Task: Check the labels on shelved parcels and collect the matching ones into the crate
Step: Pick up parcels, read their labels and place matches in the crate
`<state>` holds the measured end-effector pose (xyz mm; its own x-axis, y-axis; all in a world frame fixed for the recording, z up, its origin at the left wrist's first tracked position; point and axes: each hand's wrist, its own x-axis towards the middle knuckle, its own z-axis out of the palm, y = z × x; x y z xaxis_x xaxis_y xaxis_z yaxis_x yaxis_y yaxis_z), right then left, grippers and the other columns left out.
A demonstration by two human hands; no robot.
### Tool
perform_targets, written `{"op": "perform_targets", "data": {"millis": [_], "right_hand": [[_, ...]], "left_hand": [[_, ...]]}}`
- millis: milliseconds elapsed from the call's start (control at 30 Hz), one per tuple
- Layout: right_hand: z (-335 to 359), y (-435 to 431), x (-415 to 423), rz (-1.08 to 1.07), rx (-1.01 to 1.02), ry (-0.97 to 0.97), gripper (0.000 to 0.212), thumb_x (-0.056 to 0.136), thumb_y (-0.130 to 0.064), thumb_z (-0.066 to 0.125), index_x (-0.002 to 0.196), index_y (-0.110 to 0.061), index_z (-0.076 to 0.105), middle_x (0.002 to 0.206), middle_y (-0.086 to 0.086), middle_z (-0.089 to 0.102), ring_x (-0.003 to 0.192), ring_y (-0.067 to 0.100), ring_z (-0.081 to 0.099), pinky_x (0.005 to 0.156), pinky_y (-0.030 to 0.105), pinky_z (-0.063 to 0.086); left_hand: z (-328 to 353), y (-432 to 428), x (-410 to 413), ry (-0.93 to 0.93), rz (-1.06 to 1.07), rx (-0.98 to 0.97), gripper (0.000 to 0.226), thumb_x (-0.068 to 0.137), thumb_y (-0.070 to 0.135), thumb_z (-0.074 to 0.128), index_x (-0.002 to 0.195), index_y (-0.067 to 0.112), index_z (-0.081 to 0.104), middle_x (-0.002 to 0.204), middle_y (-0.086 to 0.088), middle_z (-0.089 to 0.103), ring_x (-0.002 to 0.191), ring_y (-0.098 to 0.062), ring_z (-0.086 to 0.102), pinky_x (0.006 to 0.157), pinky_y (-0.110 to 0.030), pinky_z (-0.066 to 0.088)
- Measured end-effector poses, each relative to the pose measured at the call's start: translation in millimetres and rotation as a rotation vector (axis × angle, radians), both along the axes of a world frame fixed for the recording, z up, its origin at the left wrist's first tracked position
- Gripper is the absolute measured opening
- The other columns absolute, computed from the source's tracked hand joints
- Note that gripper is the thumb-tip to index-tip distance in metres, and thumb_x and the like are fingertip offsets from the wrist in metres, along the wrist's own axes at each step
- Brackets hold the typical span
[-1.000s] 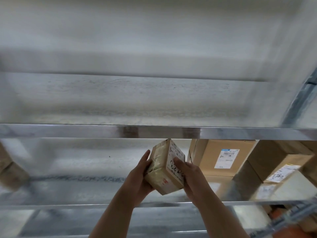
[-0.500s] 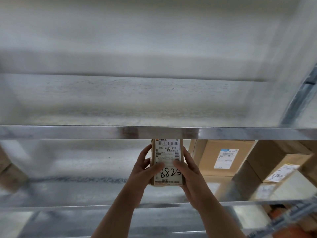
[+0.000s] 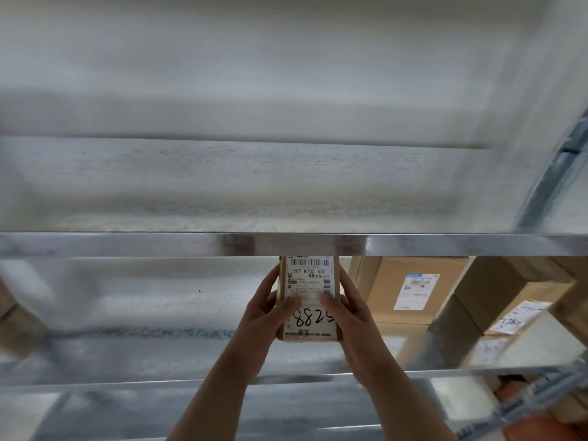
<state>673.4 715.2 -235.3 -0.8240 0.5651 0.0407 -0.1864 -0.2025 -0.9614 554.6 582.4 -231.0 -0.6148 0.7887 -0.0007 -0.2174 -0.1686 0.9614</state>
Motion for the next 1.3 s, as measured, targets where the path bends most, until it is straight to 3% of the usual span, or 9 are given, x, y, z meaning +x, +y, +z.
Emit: {"op": "perform_targets", "data": {"millis": [133, 267, 433, 533, 667, 867, 1033, 1200, 1300], "right_hand": [[3.2, 2.3, 2.8, -0.044, 0.008, 0.004, 0.026, 0.105, -0.036, 0.058, 0.120, -0.029, 0.077, 0.119, 0.011, 0.077, 0.114, 0.031, 0.073, 0.092, 0.056, 0.060], [-1.8, 7.2, 3.0, -0.061, -0.040, 0.011, 0.025, 0.101, -0.025, 0.063, 0.121, -0.022, 0.078, 0.117, 0.016, 0.075, 0.117, 0.040, 0.069, 0.091, 0.051, 0.058], [-6.7, 2.5, 1.3, 0.093, -0.109, 0.003, 0.053, 0.098, -0.018, 0.071, 0.143, -0.040, 0.056, 0.131, 0.022, 0.069, 0.122, 0.044, 0.066, 0.100, 0.066, 0.054], [-8.3, 0.1, 2.2, 0.143, -0.077, -0.028, 0.069, 0.097, -0.016, 0.070, 0.151, -0.049, 0.045, 0.134, 0.020, 0.069, 0.125, 0.043, 0.065, 0.104, 0.068, 0.051], [-10.3, -3.0, 2.3, 0.094, -0.048, -0.072, 0.072, 0.091, -0.021, 0.073, 0.148, -0.055, 0.046, 0.131, 0.018, 0.070, 0.122, 0.040, 0.068, 0.101, 0.066, 0.054], [-13.7, -4.4, 1.0, 0.042, -0.038, -0.076, 0.072, 0.088, -0.024, 0.073, 0.148, -0.054, 0.047, 0.132, 0.019, 0.068, 0.120, 0.039, 0.069, 0.099, 0.063, 0.057], [-9.5, -3.4, 4.0, 0.044, 0.017, -0.127, 0.069, 0.085, -0.031, 0.076, 0.147, -0.049, 0.051, 0.128, 0.009, 0.072, 0.116, 0.028, 0.073, 0.097, 0.053, 0.061], [-6.5, 3.0, 6.8, -0.033, 0.065, -0.157, 0.025, 0.105, -0.020, 0.063, 0.126, -0.029, 0.071, 0.121, 0.003, 0.076, 0.114, 0.020, 0.073, 0.083, 0.026, 0.060], [-12.3, 5.8, 4.9, -0.133, 0.159, -0.198, 0.034, 0.103, -0.016, 0.063, 0.124, -0.041, 0.071, 0.127, 0.002, 0.070, 0.120, 0.024, 0.067, 0.092, 0.035, 0.060]], "left_hand": [[2.3, -0.5, -1.2, 0.020, 0.052, 0.017, 0.038, 0.099, 0.017, 0.058, 0.135, 0.025, 0.066, 0.118, -0.014, 0.074, 0.105, -0.033, 0.073, 0.085, -0.048, 0.063], [1.8, -0.7, -5.7, 0.011, 0.179, -0.072, 0.037, 0.107, 0.011, 0.049, 0.136, 0.029, 0.062, 0.106, -0.010, 0.078, 0.089, -0.022, 0.074, 0.076, -0.041, 0.065], [1.8, -3.0, 2.6, 0.087, -0.025, -0.142, 0.054, 0.096, 0.051, 0.059, 0.146, 0.039, 0.046, 0.121, -0.005, 0.074, 0.112, -0.026, 0.072, 0.094, -0.050, 0.061], [-1.5, -1.2, 4.1, 0.063, -0.051, -0.138, 0.076, 0.081, 0.039, 0.072, 0.150, 0.031, 0.041, 0.124, -0.009, 0.073, 0.111, -0.026, 0.073, 0.086, -0.040, 0.063], [-4.4, -2.0, 4.7, 0.007, -0.037, -0.123, 0.077, 0.078, 0.032, 0.076, 0.148, 0.028, 0.044, 0.120, -0.010, 0.075, 0.108, -0.027, 0.074, 0.081, -0.036, 0.064], [-8.3, 0.1, 5.4, -0.024, -0.007, -0.128, 0.073, 0.083, 0.028, 0.084, 0.145, 0.031, 0.047, 0.118, -0.008, 0.076, 0.108, -0.028, 0.074, 0.083, -0.040, 0.063], [-1.5, 0.4, 3.9, 0.023, -0.107, -0.161, 0.049, 0.094, 0.023, 0.063, 0.142, 0.021, 0.053, 0.122, -0.011, 0.074, 0.109, -0.028, 0.074, 0.082, -0.036, 0.064], [-4.1, -1.7, -3.4, -0.046, 0.095, -0.226, 0.035, 0.103, 0.016, 0.059, 0.137, 0.014, 0.059, 0.113, -0.019, 0.076, 0.092, -0.027, 0.078, 0.068, -0.030, 0.063], [-5.2, -2.4, -4.2, -0.065, 0.108, -0.220, 0.029, 0.108, 0.025, 0.052, 0.136, 0.028, 0.057, 0.114, -0.016, 0.074, 0.087, -0.019, 0.079, 0.068, -0.034, 0.065]]}}
